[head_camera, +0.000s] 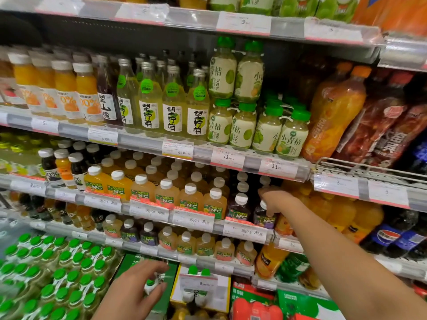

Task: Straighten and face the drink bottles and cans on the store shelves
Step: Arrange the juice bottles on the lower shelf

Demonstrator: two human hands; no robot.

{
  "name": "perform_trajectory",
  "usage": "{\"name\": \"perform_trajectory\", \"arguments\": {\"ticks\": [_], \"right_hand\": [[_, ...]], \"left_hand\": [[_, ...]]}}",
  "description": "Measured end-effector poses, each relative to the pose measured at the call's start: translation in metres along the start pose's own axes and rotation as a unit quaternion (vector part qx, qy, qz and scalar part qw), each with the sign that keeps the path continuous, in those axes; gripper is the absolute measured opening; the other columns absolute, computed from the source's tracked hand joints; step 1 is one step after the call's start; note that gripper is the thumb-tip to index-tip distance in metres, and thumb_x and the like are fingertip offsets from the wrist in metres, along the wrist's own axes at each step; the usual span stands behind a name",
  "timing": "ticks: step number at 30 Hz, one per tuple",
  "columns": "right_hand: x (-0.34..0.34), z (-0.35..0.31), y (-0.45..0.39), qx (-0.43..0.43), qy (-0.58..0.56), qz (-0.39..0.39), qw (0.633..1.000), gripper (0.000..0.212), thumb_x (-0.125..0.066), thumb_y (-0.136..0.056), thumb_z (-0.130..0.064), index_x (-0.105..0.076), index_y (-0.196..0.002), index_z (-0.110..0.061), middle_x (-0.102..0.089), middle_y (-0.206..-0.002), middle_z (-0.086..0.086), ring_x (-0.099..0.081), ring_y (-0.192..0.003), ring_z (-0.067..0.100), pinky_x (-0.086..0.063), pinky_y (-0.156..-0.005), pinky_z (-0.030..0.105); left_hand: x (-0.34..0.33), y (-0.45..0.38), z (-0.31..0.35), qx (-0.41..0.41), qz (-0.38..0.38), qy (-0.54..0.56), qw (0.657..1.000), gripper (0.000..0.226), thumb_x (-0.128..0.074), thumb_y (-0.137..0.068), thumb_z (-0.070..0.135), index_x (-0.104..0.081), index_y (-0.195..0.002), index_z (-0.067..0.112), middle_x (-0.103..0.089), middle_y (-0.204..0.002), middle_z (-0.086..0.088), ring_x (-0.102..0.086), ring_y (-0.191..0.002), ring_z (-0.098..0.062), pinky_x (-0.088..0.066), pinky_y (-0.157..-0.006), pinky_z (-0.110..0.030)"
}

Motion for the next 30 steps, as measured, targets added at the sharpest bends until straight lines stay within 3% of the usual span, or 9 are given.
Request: {"name": "perform_trajectory", "arguments": {"ticks": [2, 5, 11, 19, 25, 30], "right_hand": [[-0.001, -0.001, -0.001, 0.002, 0.014, 0.004, 1.0, 0.073, -0.078, -0.08, -0.007, -0.044, -0.145, -0.013, -0.058, -0.121, 0.009, -0.056, -0.094, 0.025, -0.048, -0.067, 0.032], [-0.003, 0.001, -0.002, -0.001, 0.007, 0.001, 1.0, 0.07, -0.078, -0.082, -0.01, -0.045, -0.144, -0.011, -0.06, -0.122, 0.009, -0.057, -0.094, 0.025, -0.047, -0.068, 0.031], [-0.003, 0.005, -0.004, -0.001, -0.03, 0.015, 0.999, 0.073, -0.083, -0.081, -0.021, -0.046, -0.143, -0.013, -0.058, -0.132, 0.009, -0.059, -0.113, 0.028, -0.048, -0.077, 0.031], [-0.002, 0.004, -0.001, 0.0, -0.028, 0.036, 0.999, 0.058, -0.082, -0.081, -0.022, -0.054, -0.131, -0.01, -0.063, -0.123, 0.01, -0.062, -0.107, 0.027, -0.05, -0.077, 0.031], [-0.001, -0.003, 0.001, 0.001, -0.019, 0.016, 1.0, 0.061, -0.079, -0.084, -0.017, -0.049, -0.137, -0.009, -0.061, -0.126, 0.01, -0.062, -0.109, 0.028, -0.048, -0.075, 0.031], [-0.001, -0.008, -0.001, -0.002, 0.002, 0.041, 0.999, 0.039, -0.066, -0.088, -0.007, -0.056, -0.125, -0.012, -0.061, -0.12, 0.01, -0.061, -0.106, 0.029, -0.046, -0.076, 0.031]], "left_hand": [[0.0, 0.004, 0.0, 0.0, 0.001, -0.004, 1.0, 0.025, -0.067, -0.082, 0.055, -0.058, -0.105, 0.059, -0.051, -0.114, 0.048, -0.056, -0.103, 0.015, -0.039, -0.075, -0.002], [-0.002, 0.01, 0.001, 0.001, 0.004, 0.006, 1.0, 0.027, -0.05, -0.076, 0.069, -0.055, -0.103, 0.063, -0.047, -0.119, 0.051, -0.055, -0.104, 0.015, -0.043, -0.075, -0.007], [-0.007, 0.016, 0.008, 0.004, -0.006, 0.002, 1.0, 0.025, -0.068, -0.089, 0.047, -0.054, -0.107, 0.059, -0.036, -0.126, 0.053, -0.049, -0.112, 0.015, -0.041, -0.079, -0.004], [-0.009, 0.02, 0.003, 0.009, -0.014, 0.008, 1.0, 0.025, -0.068, -0.088, 0.049, -0.055, -0.107, 0.058, -0.043, -0.121, 0.051, -0.052, -0.107, 0.015, -0.045, -0.08, -0.007], [-0.006, 0.014, 0.006, -0.003, -0.022, 0.008, 1.0, 0.027, -0.069, -0.089, 0.048, -0.053, -0.107, 0.06, -0.039, -0.121, 0.054, -0.05, -0.109, 0.017, -0.042, -0.079, -0.005], [0.001, 0.01, 0.0, -0.01, -0.017, 0.009, 1.0, 0.024, -0.065, -0.085, 0.051, -0.057, -0.107, 0.056, -0.045, -0.12, 0.048, -0.053, -0.107, 0.013, -0.039, -0.075, -0.002]]}}
Point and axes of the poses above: each hand's wrist, its own y-axis away from the middle knuckle, its own x-axis out of the back of the hand, z = x × y, the point moved 8 cm from there along -y, towards the middle knuckle
